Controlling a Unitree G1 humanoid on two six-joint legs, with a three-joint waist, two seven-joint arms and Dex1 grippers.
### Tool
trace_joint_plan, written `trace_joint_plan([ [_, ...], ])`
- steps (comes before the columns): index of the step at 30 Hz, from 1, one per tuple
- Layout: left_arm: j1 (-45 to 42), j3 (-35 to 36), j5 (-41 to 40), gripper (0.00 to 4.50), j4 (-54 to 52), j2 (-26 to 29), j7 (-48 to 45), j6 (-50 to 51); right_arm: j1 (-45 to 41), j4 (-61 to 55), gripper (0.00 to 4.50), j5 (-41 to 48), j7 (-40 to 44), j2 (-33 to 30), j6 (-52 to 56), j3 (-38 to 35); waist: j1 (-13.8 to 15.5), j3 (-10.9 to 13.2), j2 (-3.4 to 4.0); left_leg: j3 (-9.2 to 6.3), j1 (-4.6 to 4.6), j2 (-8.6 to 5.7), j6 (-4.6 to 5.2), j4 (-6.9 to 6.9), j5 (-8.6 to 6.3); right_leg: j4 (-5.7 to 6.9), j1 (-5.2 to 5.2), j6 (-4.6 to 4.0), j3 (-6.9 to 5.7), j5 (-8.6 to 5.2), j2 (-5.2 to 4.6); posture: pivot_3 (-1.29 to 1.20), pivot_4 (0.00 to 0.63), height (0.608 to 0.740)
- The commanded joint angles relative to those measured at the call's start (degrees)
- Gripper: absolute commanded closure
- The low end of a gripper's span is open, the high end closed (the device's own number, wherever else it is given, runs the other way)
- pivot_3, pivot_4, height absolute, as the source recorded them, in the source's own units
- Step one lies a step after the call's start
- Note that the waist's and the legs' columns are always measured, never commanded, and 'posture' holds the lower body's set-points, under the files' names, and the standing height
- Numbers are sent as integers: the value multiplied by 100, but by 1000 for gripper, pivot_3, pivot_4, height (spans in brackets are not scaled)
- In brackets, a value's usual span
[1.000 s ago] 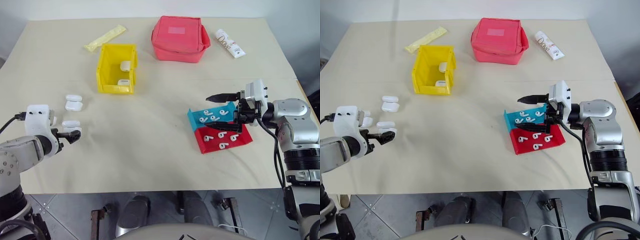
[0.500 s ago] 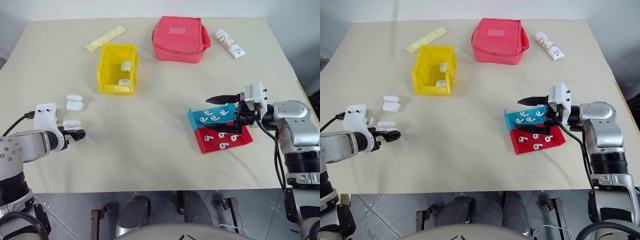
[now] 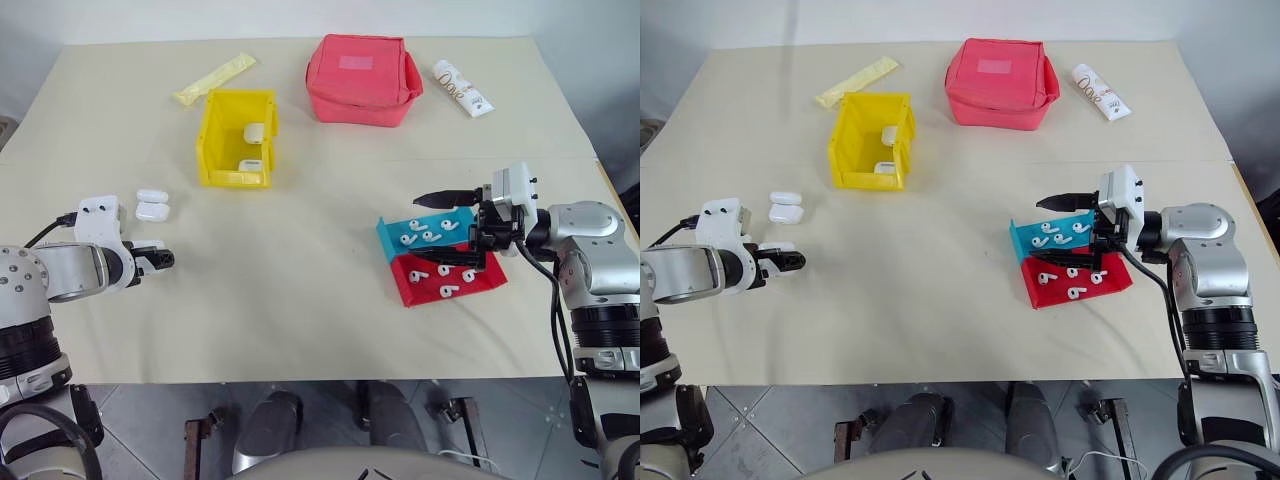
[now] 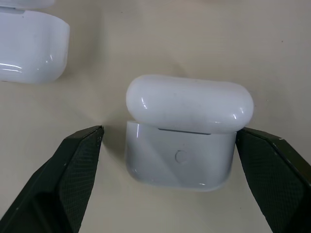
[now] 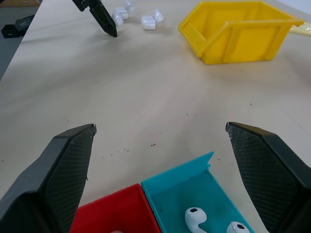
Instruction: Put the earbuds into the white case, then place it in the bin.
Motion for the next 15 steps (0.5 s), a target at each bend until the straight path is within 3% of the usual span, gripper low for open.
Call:
trace_joint_plan([
  [1,89,-248,-266,618,190,153,311,65,-36,-163,0,109,-15,-96,2,-171,-8,-2,2,1,1,-1,0,-1,0,0,0,0,2,0,0,0,150,740],
  [5,197,-217,-559,1676,93,227,438,65,-43,-157,0,99,-45,-93,-3,-178,-30,-4,6,7,9,0,-2,-10,0,1,-3,-1,10,0,5,0,150,740],
  [8,309,-181,-438,1676,-710,257,-286,-84,-47,-170,0,103,-69,-119,8,-205,-43,-4,6,13,12,0,-5,-12,0,3,-6,-5,11,-3,9,0,150,740],
  [10,598,-212,-283,1676,-1426,345,-1148,-716,-35,-210,0,110,-101,-143,33,-239,-42,-4,3,16,5,4,-5,-11,0,1,-10,-5,13,-3,8,0,150,740],
  [12,1091,-322,195,1676,-2102,397,-2309,-1949,0,-298,0,140,-152,-157,86,-284,-41,-9,-9,22,-21,10,-4,-2,0,2,-30,-6,14,-3,6,0,150,740],
  [15,1826,-427,1080,1676,-2691,-55,-4612,-4575,154,-590,0,219,-313,-176,243,-365,-23,-10,-11,43,-35,15,-4,0,2,1,-46,-9,17,-1,3,0,150,740],
])
